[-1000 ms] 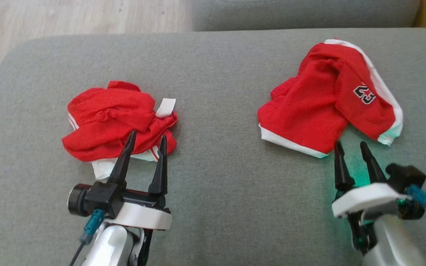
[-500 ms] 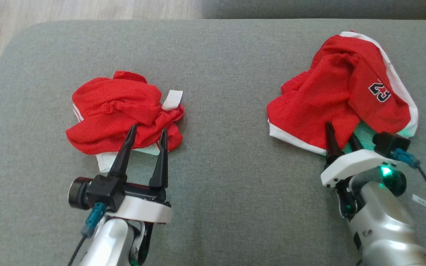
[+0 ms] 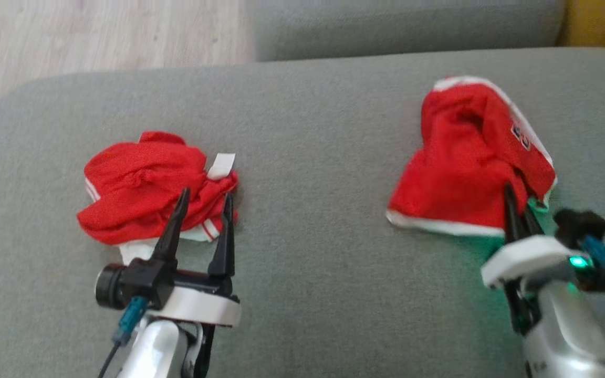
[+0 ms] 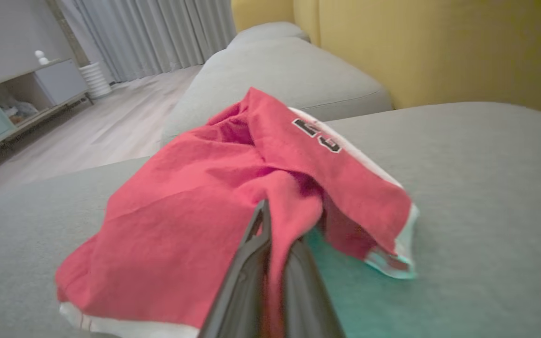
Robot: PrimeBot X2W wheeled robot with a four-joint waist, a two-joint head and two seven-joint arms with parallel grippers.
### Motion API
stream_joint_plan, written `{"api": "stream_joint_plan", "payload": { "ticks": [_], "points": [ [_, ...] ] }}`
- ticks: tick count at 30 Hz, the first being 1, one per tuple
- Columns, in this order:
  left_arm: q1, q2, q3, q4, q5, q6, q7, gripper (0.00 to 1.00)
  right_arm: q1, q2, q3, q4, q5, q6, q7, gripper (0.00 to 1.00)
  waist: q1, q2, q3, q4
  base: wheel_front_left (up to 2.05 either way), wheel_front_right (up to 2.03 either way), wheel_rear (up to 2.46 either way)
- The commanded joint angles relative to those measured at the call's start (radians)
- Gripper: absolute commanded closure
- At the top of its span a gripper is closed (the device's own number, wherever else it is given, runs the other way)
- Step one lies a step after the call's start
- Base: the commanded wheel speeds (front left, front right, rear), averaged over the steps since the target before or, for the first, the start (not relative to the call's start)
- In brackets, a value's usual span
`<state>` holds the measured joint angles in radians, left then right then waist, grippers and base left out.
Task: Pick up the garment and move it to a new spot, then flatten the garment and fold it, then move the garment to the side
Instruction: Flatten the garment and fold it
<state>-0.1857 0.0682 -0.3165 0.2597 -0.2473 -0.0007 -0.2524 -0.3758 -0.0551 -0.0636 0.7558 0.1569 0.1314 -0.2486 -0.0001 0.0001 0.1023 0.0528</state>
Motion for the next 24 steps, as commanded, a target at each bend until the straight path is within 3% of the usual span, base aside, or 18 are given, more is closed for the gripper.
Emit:
{"api": "stream_joint_plan", "payload": {
  "ticks": [1, 5, 11, 19, 24],
  "points": [
    [-0.009, 0.0, 0.039, -0.026, -0.005, -0.003, -0.009, 0.0, 0.009, 0.005, 0.005, -0.052, -0.025, -0.001, -0.013, 1.0, 0.0001, -0.0001, -0.031, -0.025, 0.0, 0.0, 0.0],
    [0.019, -0.006, 0.042, -0.026, -0.01, -0.004, -0.009, 0.0, 0.082, 0.005, -0.081, -0.165, -0.145, -0.001, -0.008, 1.0, 0.0001, -0.0001, -0.063, -0.049, 0.0, 0.0, 0.0],
    [0.03, -0.012, 0.041, -0.032, -0.011, -0.005, -0.009, 0.0, 0.118, 0.005, -0.197, -0.324, -0.259, -0.001, 0.101, 1.0, 0.0001, -0.0001, -0.07, -0.059, 0.0, 0.0, 0.0],
    [0.022, -0.016, 0.042, -0.031, -0.013, -0.009, -0.009, 0.0, 0.06, 0.005, -0.057, -0.489, -0.243, -0.001, 0.185, 1.0, 0.0001, -0.0001, -0.048, -0.048, 0.0, 0.0, 0.0],
    [0.015, -0.017, 0.042, -0.026, -0.015, -0.011, -0.009, 0.0, 0.0, 0.005, 0.108, -0.594, -0.104, -0.001, 0.211, 1.0, 0.0001, -0.0001, -0.043, -0.026, 0.0, 0.0, 0.0]
  ]
}}
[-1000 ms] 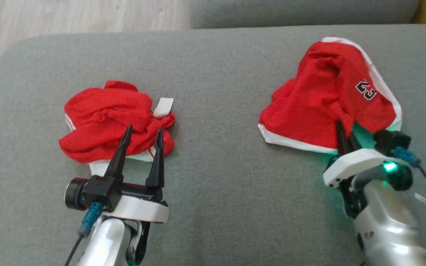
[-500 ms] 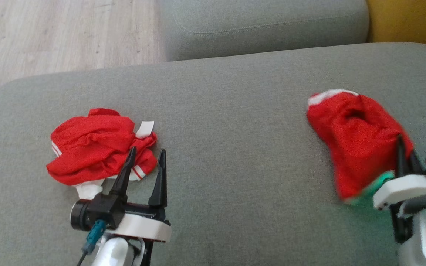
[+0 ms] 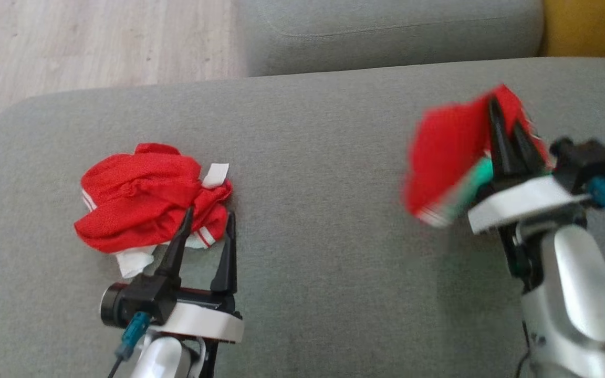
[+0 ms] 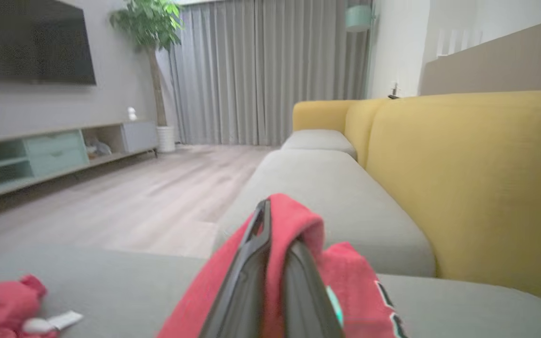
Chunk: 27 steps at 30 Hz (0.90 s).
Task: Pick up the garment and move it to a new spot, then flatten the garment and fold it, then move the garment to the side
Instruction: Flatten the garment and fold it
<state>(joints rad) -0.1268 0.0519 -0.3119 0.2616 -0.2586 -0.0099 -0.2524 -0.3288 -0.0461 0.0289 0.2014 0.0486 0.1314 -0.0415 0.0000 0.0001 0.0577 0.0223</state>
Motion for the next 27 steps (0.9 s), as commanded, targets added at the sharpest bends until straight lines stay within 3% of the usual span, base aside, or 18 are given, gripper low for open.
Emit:
{"api": "stream_joint_plan", "payload": {
  "ticks": [1, 4, 7, 13, 14, 15, 18, 27],
  "points": [
    [-0.046, -0.001, 0.038, -0.028, -0.004, -0.001, -0.009, 0.0, -0.055, -0.004, 0.03, -0.061, 0.033, -0.001, 0.008, 1.0, 0.0, -0.0001, 0.004, 0.009, 0.0, 0.0, 0.0],
    [-0.049, -0.001, 0.039, -0.029, -0.004, -0.001, -0.009, 0.0, -0.061, -0.004, 0.019, -0.09, 0.085, -0.001, 0.023, 1.0, 0.0, -0.0001, 0.01, 0.023, 0.0, 0.0, 0.0],
    [-0.053, -0.001, 0.04, -0.031, -0.002, -0.002, -0.009, 0.0, -0.032, -0.004, -0.057, -0.05, 0.057, -0.001, 0.055, 1.0, 0.0, -0.0001, 0.022, 0.034, 0.0, 0.0, 0.0],
    [-0.061, -0.001, 0.047, -0.032, 0.001, -0.003, -0.009, 0.0, 0.027, -0.004, -0.222, 0.166, -0.022, -0.001, 0.116, 1.0, 0.0, -0.0001, 0.052, 0.035, 0.0, 0.0, 0.0],
    [-0.063, -0.001, 0.046, -0.031, 0.001, -0.004, -0.009, 0.0, 0.026, -0.004, -0.259, 0.204, -0.037, -0.001, 0.117, 0.18, 0.0, -0.0001, 0.056, 0.034, 0.0, 0.0, 0.0],
    [-0.066, -0.001, 0.044, -0.029, 0.001, -0.006, -0.009, 0.0, 0.023, -0.004, -0.286, 0.241, -0.051, -0.001, 0.118, 0.0, 0.0, -0.0001, 0.059, 0.032, 0.0, 0.0, 0.0],
    [-0.074, -0.002, 0.042, -0.025, 0.004, -0.006, -0.009, 0.0, 0.0, -0.004, -0.334, 0.307, -0.084, -0.001, 0.085, 0.0, 0.0, -0.0001, 0.065, 0.023, 0.0, 0.0, 0.0],
    [-0.075, -0.002, 0.049, -0.018, 0.009, -0.007, -0.009, 0.0, -0.029, -0.004, -0.366, 0.349, -0.094, -0.001, -0.05, 0.0, 0.0, -0.0001, 0.049, -0.022, 0.0, 0.0, 0.0]
  ]
}}
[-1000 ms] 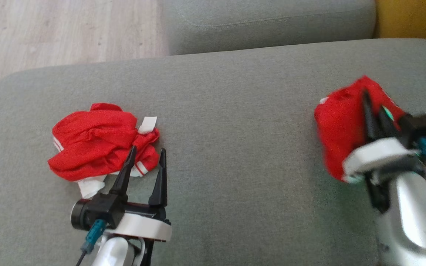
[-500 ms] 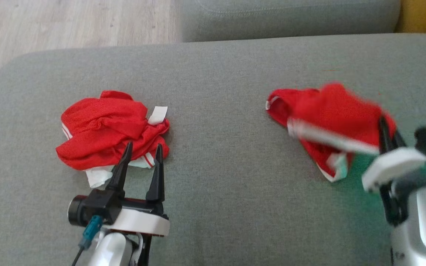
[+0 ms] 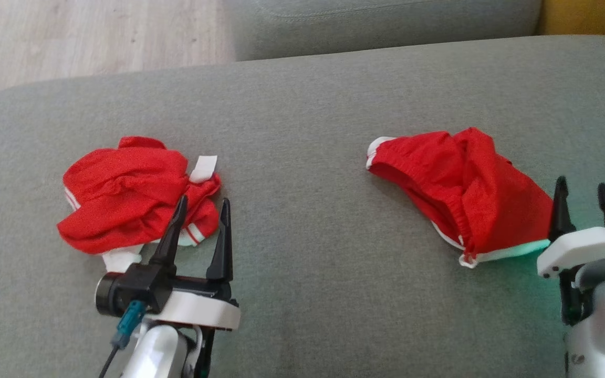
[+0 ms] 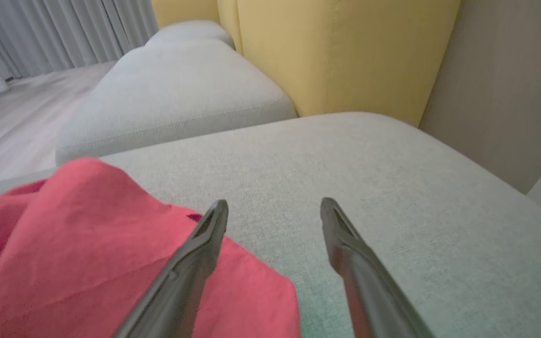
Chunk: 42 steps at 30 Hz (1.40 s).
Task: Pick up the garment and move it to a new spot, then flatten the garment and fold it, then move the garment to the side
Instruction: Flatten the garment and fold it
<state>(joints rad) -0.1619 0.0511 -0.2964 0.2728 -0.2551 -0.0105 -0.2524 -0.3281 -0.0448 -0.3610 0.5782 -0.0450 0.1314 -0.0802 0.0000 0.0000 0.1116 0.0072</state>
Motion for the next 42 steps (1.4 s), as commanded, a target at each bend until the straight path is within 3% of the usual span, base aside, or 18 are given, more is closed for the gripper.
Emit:
{"api": "stream_joint_plan", "payload": {
  "ticks": [1, 4, 5, 11, 25, 35, 42],
  "points": [
    [-0.039, -0.001, 0.034, -0.029, 0.006, -0.006, -0.009, 0.0, -0.028, -0.005, 0.028, -0.032, 0.007, -0.001, -0.03, 0.0, 0.0, 0.0, -0.008, -0.012, 0.0, 0.0, 0.0],
    [-0.037, -0.001, 0.037, -0.031, 0.004, -0.004, -0.009, 0.0, -0.011, -0.005, 0.082, -0.07, 0.031, -0.001, -0.096, 0.0, 0.0, 0.0, -0.019, -0.029, 0.0, 0.0, 0.0],
    [-0.034, -0.001, 0.038, -0.032, 0.002, -0.004, -0.009, 0.0, 0.014, -0.005, 0.143, -0.108, 0.061, -0.001, -0.126, 0.0, 0.0, 0.0, -0.024, -0.038, 0.0, 0.0, 0.0],
    [-0.023, -0.001, 0.036, -0.036, -0.005, 0.001, -0.009, 0.0, 0.136, -0.005, 0.251, -0.231, 0.136, -0.001, -0.16, 0.0, 0.0, 0.0, -0.035, -0.058, 0.0, 0.0, 0.0],
    [-0.023, -0.001, 0.02, -0.035, -0.012, 0.001, -0.009, 0.0, 0.213, -0.005, 0.327, -0.323, 0.183, -0.001, -0.171, 0.0, 0.0, 0.0, -0.045, -0.055, 0.0, 0.0, 0.0],
    [-0.029, -0.001, 0.013, -0.031, -0.015, 0.001, -0.009, 0.0, 0.228, -0.005, 0.458, -0.357, 0.193, -0.001, -0.049, 0.0, 0.0, 0.0, -0.028, -0.012, 0.0, 0.0, 0.0],
    [-0.032, -0.001, 0.001, -0.026, -0.021, 0.002, -0.009, 0.0, 0.232, -0.005, 0.422, -0.33, 0.085, -0.001, 0.031, 0.0, 0.0, 0.0, -0.02, 0.014, 0.0, 0.0, 0.0]
  ]
}}
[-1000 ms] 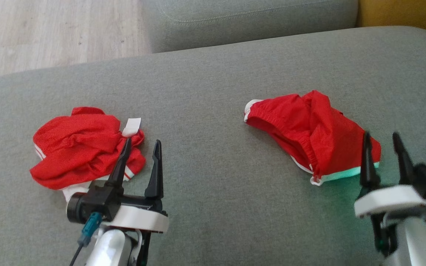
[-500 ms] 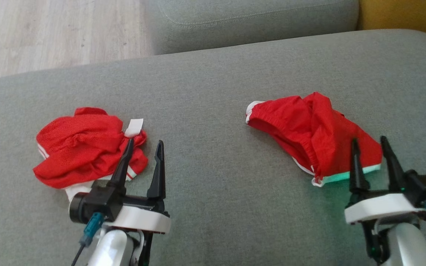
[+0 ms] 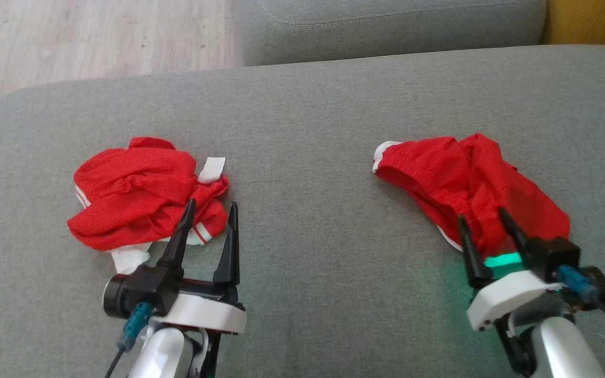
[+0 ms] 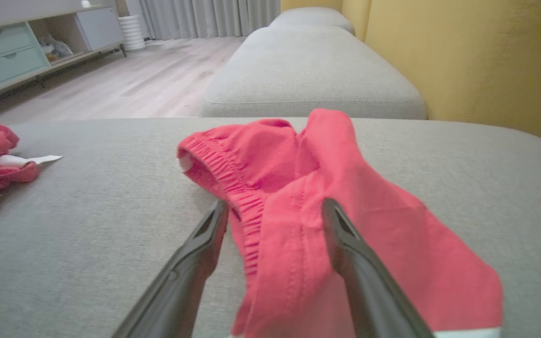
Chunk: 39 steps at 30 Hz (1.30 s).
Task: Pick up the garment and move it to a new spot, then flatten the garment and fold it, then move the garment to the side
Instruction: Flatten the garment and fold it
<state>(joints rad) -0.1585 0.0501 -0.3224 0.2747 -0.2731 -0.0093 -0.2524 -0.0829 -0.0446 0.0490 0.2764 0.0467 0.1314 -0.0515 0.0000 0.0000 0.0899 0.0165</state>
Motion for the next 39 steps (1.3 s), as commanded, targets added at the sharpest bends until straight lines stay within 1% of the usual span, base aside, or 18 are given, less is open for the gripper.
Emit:
{"api": "stream_joint_plan", "payload": {
  "ticks": [1, 7, 11, 12, 13, 18, 24, 32, 37, 38, 39],
  "points": [
    [-0.036, 0.0, 0.026, -0.028, -0.004, 0.001, -0.009, 0.0, -0.013, -0.006, -0.004, -0.026, -0.018, -0.001, 0.01, 0.0, 0.0, 0.0, 0.004, 0.008, 0.0, 0.0, 0.0],
    [-0.04, 0.0, 0.025, -0.031, -0.004, 0.004, -0.009, 0.0, -0.004, -0.006, -0.08, -0.012, -0.06, -0.001, 0.059, 0.0, 0.0, 0.0, 0.02, 0.019, 0.0, 0.0, 0.0],
    [-0.044, 0.0, 0.02, -0.032, -0.006, 0.004, -0.009, 0.0, -0.012, -0.006, -0.097, 0.003, -0.064, -0.001, 0.084, 0.0, 0.0, 0.0, 0.035, 0.02, 0.0, 0.0, 0.0],
    [-0.045, 0.0, 0.018, -0.032, -0.007, 0.004, -0.009, 0.0, -0.014, -0.006, -0.093, 0.01, -0.055, -0.001, 0.091, 0.48, 0.0, 0.0, 0.037, 0.02, 0.0, 0.0, 0.0],
    [-0.047, 0.0, 0.017, -0.031, -0.007, 0.003, -0.009, 0.0, -0.018, -0.006, -0.086, 0.015, -0.047, -0.001, 0.093, 1.0, 0.0, 0.0, 0.04, 0.021, 0.0, 0.0, 0.0],
    [-0.053, 0.0, 0.014, -0.027, -0.007, 0.001, -0.009, 0.0, -0.054, -0.006, -0.018, 0.017, 0.023, -0.001, 0.065, 1.0, 0.0, 0.0, 0.041, 0.022, 0.0, 0.0, 0.0],
    [-0.056, 0.0, 0.014, -0.019, -0.003, -0.003, -0.009, 0.0, -0.12, -0.006, 0.109, -0.015, 0.103, -0.001, 0.029, 1.0, 0.0, 0.0, 0.028, 0.034, 0.0, 0.0, 0.0],
    [-0.062, 0.0, 0.009, -0.02, -0.006, -0.002, -0.009, 0.0, -0.224, -0.006, 0.288, -0.015, 0.172, -0.001, 0.081, 1.0, 0.0, 0.0, 0.033, 0.079, 0.0, 0.0, 0.0],
    [-0.064, 0.0, 0.011, -0.018, -0.006, -0.001, -0.009, 0.0, -0.273, -0.006, 0.424, 0.026, 0.229, -0.001, 0.095, 1.0, 0.0, 0.0, 0.045, 0.11, 0.0, 0.0, 0.0],
    [-0.064, 0.0, 0.011, -0.018, -0.006, -0.001, -0.009, 0.0, -0.273, -0.006, 0.424, 0.026, 0.229, -0.001, 0.095, 1.0, 0.0, 0.0, 0.045, 0.11, 0.0, 0.0, 0.0],
    [-0.065, 0.0, 0.01, -0.017, -0.007, -0.001, -0.009, 0.0, -0.282, -0.006, 0.45, 0.042, 0.245, -0.001, 0.094, 1.0, 0.0, 0.0, 0.047, 0.116, 0.0, 0.0, 0.0]
  ]
}}
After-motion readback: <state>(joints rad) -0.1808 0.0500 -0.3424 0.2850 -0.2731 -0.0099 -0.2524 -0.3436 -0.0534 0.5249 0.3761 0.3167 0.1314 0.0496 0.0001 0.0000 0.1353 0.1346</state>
